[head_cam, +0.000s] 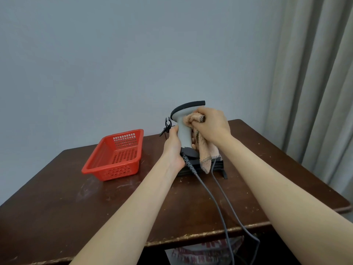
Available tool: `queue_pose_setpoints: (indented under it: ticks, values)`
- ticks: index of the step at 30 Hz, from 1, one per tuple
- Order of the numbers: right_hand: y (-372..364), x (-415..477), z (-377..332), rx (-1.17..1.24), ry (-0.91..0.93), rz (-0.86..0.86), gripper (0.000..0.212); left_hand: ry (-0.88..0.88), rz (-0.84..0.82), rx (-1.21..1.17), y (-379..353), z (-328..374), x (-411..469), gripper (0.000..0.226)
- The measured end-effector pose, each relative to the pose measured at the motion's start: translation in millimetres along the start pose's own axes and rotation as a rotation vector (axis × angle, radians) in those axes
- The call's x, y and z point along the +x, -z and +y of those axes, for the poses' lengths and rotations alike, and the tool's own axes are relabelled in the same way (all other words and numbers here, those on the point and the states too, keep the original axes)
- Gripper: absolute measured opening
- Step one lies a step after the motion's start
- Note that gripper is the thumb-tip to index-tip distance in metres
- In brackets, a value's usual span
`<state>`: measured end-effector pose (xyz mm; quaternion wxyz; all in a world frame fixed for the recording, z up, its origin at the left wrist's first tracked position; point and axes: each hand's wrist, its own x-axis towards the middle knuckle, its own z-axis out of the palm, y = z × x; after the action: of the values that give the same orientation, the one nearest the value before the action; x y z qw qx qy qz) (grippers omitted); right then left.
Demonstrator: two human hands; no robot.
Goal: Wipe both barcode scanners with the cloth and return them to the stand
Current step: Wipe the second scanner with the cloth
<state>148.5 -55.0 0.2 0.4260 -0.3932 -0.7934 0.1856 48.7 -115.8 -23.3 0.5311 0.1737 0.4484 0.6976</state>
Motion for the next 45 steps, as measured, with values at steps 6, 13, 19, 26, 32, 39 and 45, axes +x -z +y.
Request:
queue_pose_setpoints:
  ticks: [6,13,19,26,32,39,45]
  values:
    - [8,-17,11,0.227,0.108,-0.405,0.006,-0.014,-0.047,-0.008,13,10,4,0.045]
    - [6,-5,32,0.069,-0.021,-0.219,0.015,-0.054,-0.015,-0.045,25,22,4,0.037]
    - [4,1,29,0.144,-0.148,-0.071,0.008,0.011,-0.09,-0.042,32,26,2,0.035]
    - [18,5,12,0.365,-0.178,0.172,0.019,0.017,-0.104,0.051,35,15,0,0.049]
    - [18,3,-3,0.37,-0.081,0.144,0.027,-0.032,-0.142,0.024,32,3,3,0.051]
    - [13,3,-10,0.196,-0.02,0.118,0.012,0.02,-0.152,-0.013,30,-6,2,0.055]
    - [15,-6,-15,0.391,-0.057,0.095,0.01,0.043,-0.163,-0.02,30,-10,0,0.063]
